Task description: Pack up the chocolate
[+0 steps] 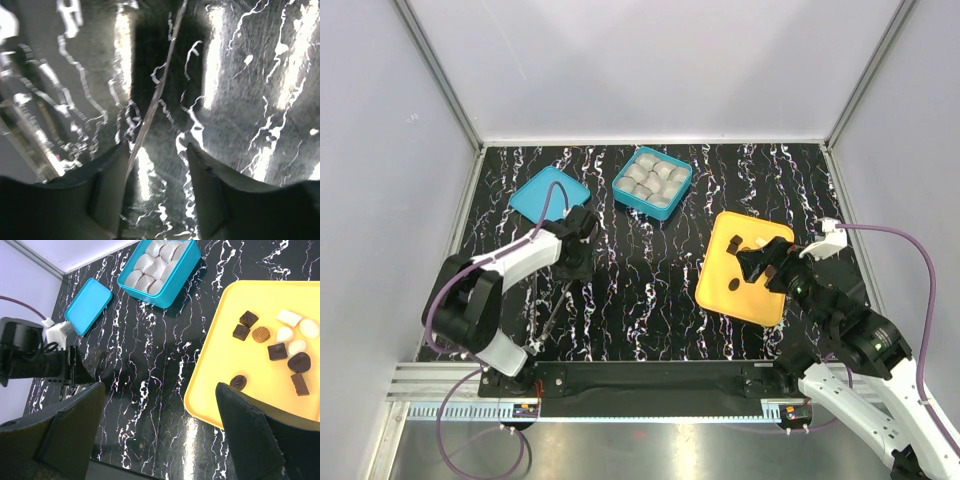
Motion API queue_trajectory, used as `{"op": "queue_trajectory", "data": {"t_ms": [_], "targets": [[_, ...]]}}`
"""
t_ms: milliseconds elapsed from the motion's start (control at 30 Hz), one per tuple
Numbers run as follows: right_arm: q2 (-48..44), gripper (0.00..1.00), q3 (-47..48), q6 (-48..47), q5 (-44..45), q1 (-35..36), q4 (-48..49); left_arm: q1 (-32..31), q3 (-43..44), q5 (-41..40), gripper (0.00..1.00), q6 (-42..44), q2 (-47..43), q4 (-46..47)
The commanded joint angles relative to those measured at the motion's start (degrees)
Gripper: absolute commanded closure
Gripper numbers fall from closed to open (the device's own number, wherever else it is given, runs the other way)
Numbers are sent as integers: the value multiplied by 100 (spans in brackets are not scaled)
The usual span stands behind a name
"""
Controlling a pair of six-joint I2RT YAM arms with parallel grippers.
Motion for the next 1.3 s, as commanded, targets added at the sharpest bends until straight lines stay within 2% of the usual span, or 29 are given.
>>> {"op": "queue_trajectory", "data": {"t_ms": [0, 67, 100, 233, 333, 467, 700, 767, 833, 900, 933, 1000, 1033, 1100, 1133, 1267], "targets": [[-13, 0, 3, -128, -38, 37, 244, 3, 150, 306, 52, -130, 289, 373], [4, 0, 64, -163, -64, 37, 200, 3, 238, 350, 58, -113, 430, 478], [-4, 0, 73, -164, -56, 37, 182, -6, 264, 376, 65, -86, 491, 548], [-48, 0, 109, -199, -3, 29, 121, -155, 528, 403, 80, 10, 570, 523], [-83, 0, 56, -146, 23, 29, 138, -436, 853, 403, 88, 63, 684, 531], [-31, 0, -14, -32, -56, 37, 287, -866, 1327, 552, 94, 177, 930, 741], [285, 0, 205, 56, -126, 37, 367, -1078, 1829, 517, 95, 520, 1537, 865], [356, 0, 258, 56, -117, 37, 340, -1096, 1812, 473, 91, 556, 1555, 900], [391, 0, 267, 12, -205, 37, 349, -1105, 1698, 473, 82, 547, 1494, 997], [479, 0, 284, -85, -451, 37, 393, -1105, 1636, 464, 71, 529, 1371, 1023], [505, 0, 328, -76, -512, 37, 384, -1113, 1618, 438, 61, 503, 1327, 1006], [611, 0, 355, -50, -662, 37, 340, -1122, 1627, 280, 51, 477, 1152, 884], [646, 0, 363, -41, -706, 37, 349, -1122, 1653, 236, 38, 442, 1072, 839], [690, 0, 346, -14, -811, 37, 367, -1131, 1644, 104, 23, 380, 766, 725], [699, 0, 329, -14, -838, 46, 367, -1131, 1653, 34, 2, 258, 634, 681], [708, 0, 346, 21, -786, 37, 314, -1131, 1399, -667, 1, -322, -244, 400]]}}
